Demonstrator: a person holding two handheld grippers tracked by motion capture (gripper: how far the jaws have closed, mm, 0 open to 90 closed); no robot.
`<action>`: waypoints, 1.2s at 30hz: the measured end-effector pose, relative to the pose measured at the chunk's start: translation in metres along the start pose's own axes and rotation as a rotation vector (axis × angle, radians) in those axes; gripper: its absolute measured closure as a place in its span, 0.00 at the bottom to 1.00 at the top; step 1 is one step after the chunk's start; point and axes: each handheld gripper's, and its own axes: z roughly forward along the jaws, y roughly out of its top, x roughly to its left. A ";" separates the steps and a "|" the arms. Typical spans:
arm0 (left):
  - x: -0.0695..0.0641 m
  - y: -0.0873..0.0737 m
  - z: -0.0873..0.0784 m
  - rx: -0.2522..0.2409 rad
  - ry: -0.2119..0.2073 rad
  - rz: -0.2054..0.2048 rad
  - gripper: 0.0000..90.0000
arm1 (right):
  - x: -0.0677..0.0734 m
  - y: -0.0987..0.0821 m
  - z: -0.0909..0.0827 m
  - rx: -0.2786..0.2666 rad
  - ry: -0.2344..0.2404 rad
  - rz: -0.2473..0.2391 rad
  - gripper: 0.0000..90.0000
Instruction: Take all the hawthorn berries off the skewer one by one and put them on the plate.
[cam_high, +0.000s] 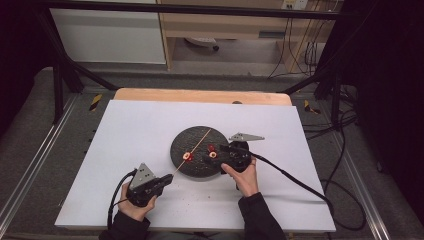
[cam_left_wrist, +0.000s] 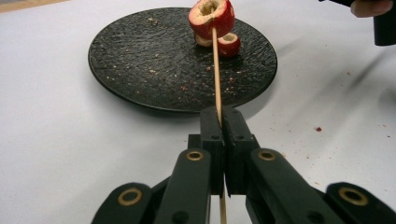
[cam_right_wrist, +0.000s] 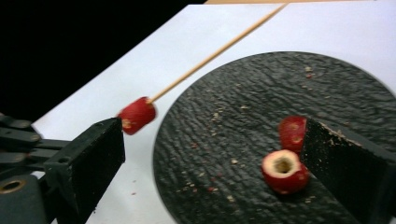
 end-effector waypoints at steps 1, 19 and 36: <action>0.000 0.000 0.000 0.000 0.000 0.001 0.98 | 0.001 -0.001 0.000 -0.008 0.007 0.004 0.08; -0.006 0.000 0.002 -0.005 -0.008 0.012 0.98 | 0.021 -0.001 0.022 0.000 0.072 0.079 0.19; -0.010 0.001 0.005 0.001 -0.017 0.022 0.98 | 0.018 -0.007 0.041 0.043 0.159 0.173 0.58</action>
